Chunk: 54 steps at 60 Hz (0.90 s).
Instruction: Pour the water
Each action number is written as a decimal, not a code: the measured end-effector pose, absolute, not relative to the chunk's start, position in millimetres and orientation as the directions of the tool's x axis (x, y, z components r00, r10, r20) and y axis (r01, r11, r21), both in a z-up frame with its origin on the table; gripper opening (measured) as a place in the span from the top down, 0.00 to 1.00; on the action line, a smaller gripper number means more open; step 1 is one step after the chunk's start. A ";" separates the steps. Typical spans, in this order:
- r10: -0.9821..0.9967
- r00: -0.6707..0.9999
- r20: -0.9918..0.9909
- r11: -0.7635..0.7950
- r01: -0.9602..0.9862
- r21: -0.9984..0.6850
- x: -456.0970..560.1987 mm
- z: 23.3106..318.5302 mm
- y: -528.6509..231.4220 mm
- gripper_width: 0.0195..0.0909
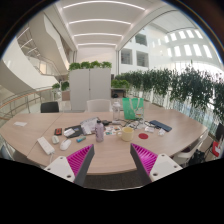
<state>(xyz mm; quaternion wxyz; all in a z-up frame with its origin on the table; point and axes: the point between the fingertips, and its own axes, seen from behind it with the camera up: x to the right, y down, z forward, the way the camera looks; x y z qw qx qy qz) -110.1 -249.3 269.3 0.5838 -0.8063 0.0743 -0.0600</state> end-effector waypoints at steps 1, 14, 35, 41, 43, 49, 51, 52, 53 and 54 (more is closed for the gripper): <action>-0.196 0.980 0.010 -0.306 -0.051 -0.951 -113.6 268.6 -248.7 0.15; -0.130 0.990 0.059 -0.192 0.033 -0.981 -147.8 251.0 -202.5 0.15; -0.068 0.997 -0.026 -0.196 -0.038 -0.980 -156.8 131.9 39.4 0.16; -0.075 0.997 -0.002 -0.185 -0.016 -0.983 -145.6 109.5 106.5 0.17; -0.086 0.996 0.002 -0.180 -0.014 -0.984 -139.0 103.5 126.7 0.17; -0.094 0.995 -0.016 -0.184 -0.033 -0.982 -128.1 85.6 173.1 0.17; -0.093 0.995 -0.021 -0.186 -0.038 -0.982 -124.2 78.8 187.9 0.16; -0.089 0.996 -0.021 -0.191 -0.038 -0.981 -124.7 75.7 193.6 0.17; -0.085 0.996 -0.019 -0.194 -0.035 -0.980 -125.0 72.8 200.2 0.18; -0.079 0.997 -0.015 -0.198 -0.031 -0.980 -126.0 70.9 205.0 0.21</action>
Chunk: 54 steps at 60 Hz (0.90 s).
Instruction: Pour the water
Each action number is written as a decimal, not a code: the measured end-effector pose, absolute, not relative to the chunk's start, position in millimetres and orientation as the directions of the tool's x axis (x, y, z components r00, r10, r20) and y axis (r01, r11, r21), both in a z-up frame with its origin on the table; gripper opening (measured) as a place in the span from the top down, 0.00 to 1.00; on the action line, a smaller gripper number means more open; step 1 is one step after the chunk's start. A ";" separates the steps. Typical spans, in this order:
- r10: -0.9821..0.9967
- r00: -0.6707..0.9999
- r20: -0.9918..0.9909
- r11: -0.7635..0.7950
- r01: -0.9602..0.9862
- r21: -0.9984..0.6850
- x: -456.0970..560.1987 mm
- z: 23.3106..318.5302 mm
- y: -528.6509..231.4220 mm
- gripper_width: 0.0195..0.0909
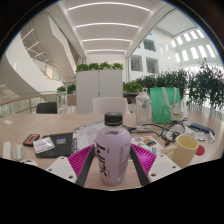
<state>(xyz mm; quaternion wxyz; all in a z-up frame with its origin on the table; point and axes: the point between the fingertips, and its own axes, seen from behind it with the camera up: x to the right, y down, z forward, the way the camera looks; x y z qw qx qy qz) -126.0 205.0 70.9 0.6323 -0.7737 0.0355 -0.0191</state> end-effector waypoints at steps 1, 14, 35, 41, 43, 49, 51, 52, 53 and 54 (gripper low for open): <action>-0.070 0.998 -0.012 -0.200 -0.026 -0.979 -127.8 69.0 209.6 0.28; -0.070 0.998 0.005 -0.200 -0.009 -0.980 -126.8 64.9 229.3 0.59; 0.008 0.848 -0.530 -0.265 -0.510 -0.819 -129.1 128.0 227.1 0.77; -0.012 0.570 -0.822 -0.225 -0.802 -0.553 -97.0 171.5 228.9 0.74; -0.025 0.448 -0.894 -0.214 -0.876 -0.433 -80.3 177.2 228.4 0.74; -0.063 0.102 -0.993 -0.208 -0.974 -0.087 -39.6 167.3 225.9 0.74; -0.106 0.011 -0.994 -0.215 -0.976 0.012 -31.6 157.2 218.5 0.74; -0.125 -0.030 -0.992 -0.208 -0.977 0.056 -32.2 152.4 218.0 0.74; -0.130 -0.062 -0.990 -0.208 -0.974 0.089 -27.9 145.2 225.9 0.74; -0.135 -0.102 -0.986 -0.210 -0.969 0.129 -26.0 142.3 225.1 0.74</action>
